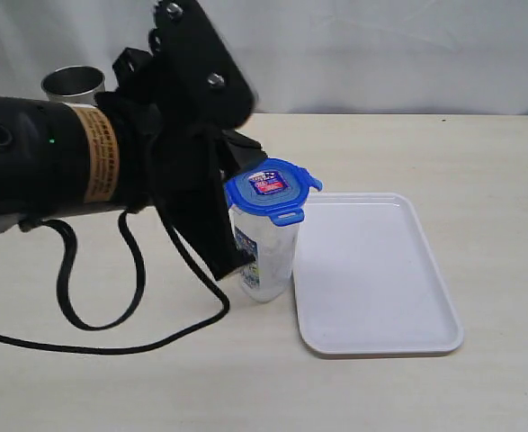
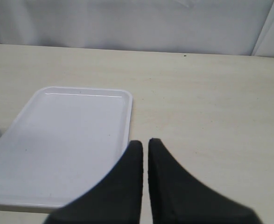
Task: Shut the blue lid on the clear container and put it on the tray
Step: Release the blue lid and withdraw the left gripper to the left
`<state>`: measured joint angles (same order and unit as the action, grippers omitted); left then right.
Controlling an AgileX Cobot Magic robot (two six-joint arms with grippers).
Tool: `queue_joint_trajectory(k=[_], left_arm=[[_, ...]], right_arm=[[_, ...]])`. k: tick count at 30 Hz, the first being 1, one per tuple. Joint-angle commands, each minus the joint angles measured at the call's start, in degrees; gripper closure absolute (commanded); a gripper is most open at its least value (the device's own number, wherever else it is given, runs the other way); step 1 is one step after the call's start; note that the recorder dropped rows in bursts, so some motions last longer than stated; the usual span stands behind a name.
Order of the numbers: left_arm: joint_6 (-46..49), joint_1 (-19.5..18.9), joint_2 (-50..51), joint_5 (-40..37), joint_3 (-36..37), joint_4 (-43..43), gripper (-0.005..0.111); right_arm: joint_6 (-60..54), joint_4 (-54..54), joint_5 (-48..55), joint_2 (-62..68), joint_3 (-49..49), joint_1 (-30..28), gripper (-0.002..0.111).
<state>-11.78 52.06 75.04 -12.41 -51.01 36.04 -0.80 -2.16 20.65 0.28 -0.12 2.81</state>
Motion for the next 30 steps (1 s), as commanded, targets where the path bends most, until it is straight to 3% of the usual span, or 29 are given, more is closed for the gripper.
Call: queue_joint_trajectory(k=[1, 7, 14, 18, 23, 27, 30], left_arm=[[-6.0, -12.6, -3.4, 17.1, 8.0, -0.2, 0.107], [-4.6, -27.0, -3.4, 44.1, 19.1, -0.9, 0.107], [-2.5, -37.5, 0.4, 52.3, 21.6, -0.2, 0.107], [-3.2, -41.1, 10.0, 64.2, 21.6, 5.9, 0.107], [-3.2, -44.7, 21.8, 82.4, 21.6, 13.1, 0.107], [-5.6, -47.7, 26.9, 82.4, 18.3, 25.0, 0.107], [-12.0, -48.0, 29.4, 82.4, 14.7, 31.6, 0.107]], right_arm=[[0.1, 0.0, -0.6, -0.3, 0.1, -0.2, 0.104], [0.0, -1.1, -0.6, -0.3, 0.1, -0.2, 0.104], [0.0, -5.8, -1.3, -0.3, 0.1, -0.2, 0.104], [0.0, -12.7, -10.3, -0.3, 0.1, -0.2, 0.104], [0.2, -6.7, -25.4, -0.3, 0.1, -0.2, 0.104], [6.1, 5.1, -40.4, -0.3, 0.1, -0.2, 0.104], [9.7, 7.4, -42.1, -0.3, 0.1, -0.2, 0.104]])
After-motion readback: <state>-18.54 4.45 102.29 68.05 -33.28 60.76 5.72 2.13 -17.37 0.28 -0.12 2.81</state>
